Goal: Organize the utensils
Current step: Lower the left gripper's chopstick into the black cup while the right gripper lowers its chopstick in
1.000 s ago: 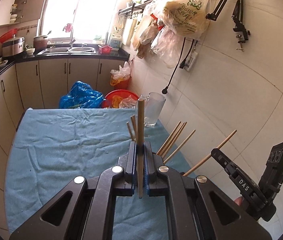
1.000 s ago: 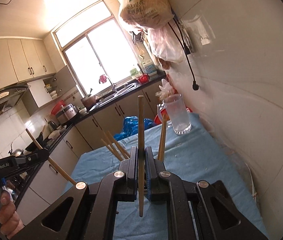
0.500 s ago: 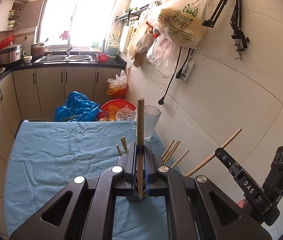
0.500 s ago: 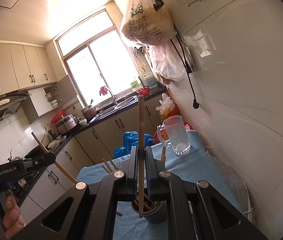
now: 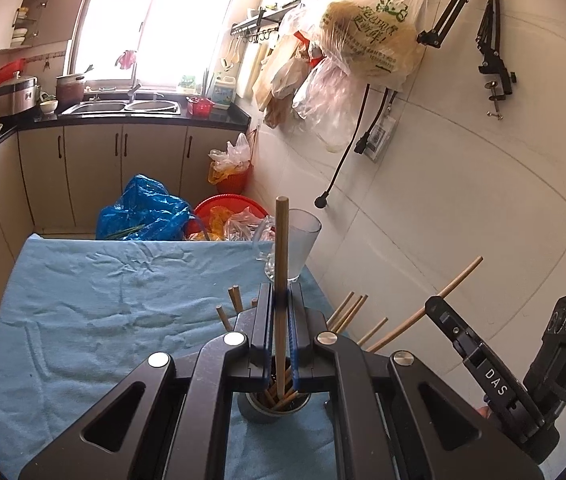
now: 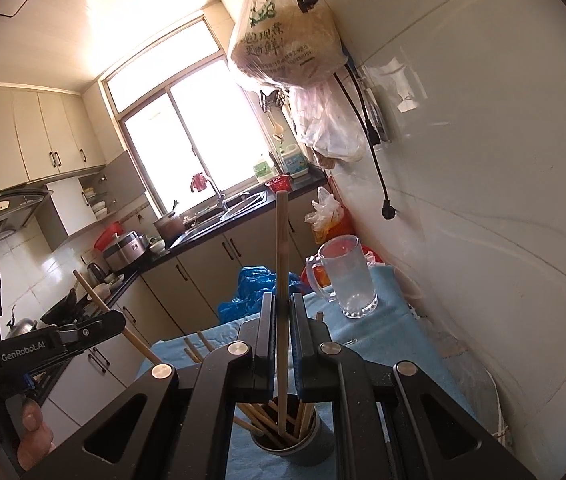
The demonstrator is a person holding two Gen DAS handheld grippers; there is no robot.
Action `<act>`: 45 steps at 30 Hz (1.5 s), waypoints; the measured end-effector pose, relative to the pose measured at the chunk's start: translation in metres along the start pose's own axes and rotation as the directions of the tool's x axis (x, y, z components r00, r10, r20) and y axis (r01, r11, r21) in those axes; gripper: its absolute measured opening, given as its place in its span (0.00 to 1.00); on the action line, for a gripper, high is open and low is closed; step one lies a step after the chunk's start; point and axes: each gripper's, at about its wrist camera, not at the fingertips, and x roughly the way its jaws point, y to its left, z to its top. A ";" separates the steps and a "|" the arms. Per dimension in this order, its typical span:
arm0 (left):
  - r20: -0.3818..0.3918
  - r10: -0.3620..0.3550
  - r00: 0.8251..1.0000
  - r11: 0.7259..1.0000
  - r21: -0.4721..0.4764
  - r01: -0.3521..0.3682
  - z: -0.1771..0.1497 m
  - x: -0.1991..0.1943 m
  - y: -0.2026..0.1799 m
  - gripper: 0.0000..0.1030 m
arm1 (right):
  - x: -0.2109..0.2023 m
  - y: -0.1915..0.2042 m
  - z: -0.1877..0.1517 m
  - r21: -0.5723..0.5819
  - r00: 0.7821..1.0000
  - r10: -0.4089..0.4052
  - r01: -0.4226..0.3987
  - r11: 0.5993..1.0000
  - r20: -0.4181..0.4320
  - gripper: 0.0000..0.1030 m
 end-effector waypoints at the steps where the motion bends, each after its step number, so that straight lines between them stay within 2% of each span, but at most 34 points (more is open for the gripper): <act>1: -0.005 0.002 1.000 1.000 0.001 -0.002 -0.001 0.004 0.000 0.06 | 0.003 -0.001 -0.002 0.000 1.000 -0.004 0.004 1.000 -0.004 0.07; 26: -0.106 0.012 0.994 1.000 -0.003 -0.012 -0.045 0.047 0.026 0.06 | 0.046 -0.017 -0.054 0.012 0.988 -0.037 0.039 0.999 -0.149 0.07; 45: -0.134 0.014 0.991 1.000 -0.011 -0.016 -0.051 0.065 0.032 0.06 | 0.061 -0.019 -0.060 0.004 0.981 -0.057 0.059 0.998 -0.184 0.07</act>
